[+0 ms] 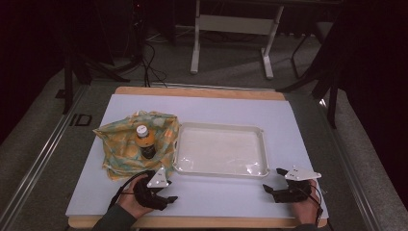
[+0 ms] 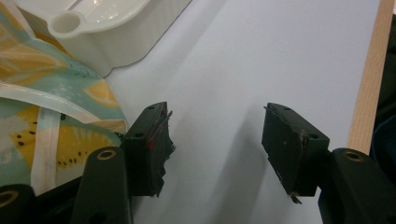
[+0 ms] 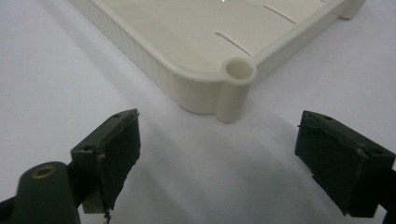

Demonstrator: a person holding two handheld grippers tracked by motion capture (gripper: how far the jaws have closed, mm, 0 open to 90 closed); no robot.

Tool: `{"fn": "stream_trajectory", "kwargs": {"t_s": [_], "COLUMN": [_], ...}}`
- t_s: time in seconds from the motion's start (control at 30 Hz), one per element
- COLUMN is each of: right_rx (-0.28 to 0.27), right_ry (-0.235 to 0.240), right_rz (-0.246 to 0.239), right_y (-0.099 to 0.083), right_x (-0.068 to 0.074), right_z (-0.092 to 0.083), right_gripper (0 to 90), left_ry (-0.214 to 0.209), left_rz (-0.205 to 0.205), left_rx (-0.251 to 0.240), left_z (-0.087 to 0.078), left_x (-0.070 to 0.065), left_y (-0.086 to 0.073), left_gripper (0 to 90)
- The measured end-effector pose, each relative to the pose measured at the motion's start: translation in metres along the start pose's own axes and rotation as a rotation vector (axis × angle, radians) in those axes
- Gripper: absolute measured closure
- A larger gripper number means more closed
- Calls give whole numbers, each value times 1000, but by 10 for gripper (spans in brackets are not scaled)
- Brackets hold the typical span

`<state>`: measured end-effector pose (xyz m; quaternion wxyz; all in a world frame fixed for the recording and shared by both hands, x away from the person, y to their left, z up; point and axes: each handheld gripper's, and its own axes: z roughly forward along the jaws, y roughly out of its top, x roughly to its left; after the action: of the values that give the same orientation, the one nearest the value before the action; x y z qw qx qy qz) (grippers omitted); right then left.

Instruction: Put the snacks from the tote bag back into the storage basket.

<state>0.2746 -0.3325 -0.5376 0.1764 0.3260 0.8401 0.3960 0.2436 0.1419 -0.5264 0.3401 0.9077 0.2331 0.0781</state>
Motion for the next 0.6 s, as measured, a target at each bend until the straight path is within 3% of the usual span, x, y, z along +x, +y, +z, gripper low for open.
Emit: {"fn": "stream_trajectory", "kwargs": {"t_s": [0.2,0.37,0.6], "right_rx": [-11,-9,-11], "right_ry": [1,-4,-1], "right_rz": [18,-4,2], "right_y": [0,0,-1], "right_x": [-2,0,0], "right_z": [-1,-1,-1], "right_gripper": [142,149,148], "left_ry": [-6,-15,-20], "left_rz": [4,5,19], "left_rx": [13,22,42], "left_z": [1,1,-1], "left_x": [0,1,0], "left_y": [2,2,6], "left_gripper": [428,428,428]}}
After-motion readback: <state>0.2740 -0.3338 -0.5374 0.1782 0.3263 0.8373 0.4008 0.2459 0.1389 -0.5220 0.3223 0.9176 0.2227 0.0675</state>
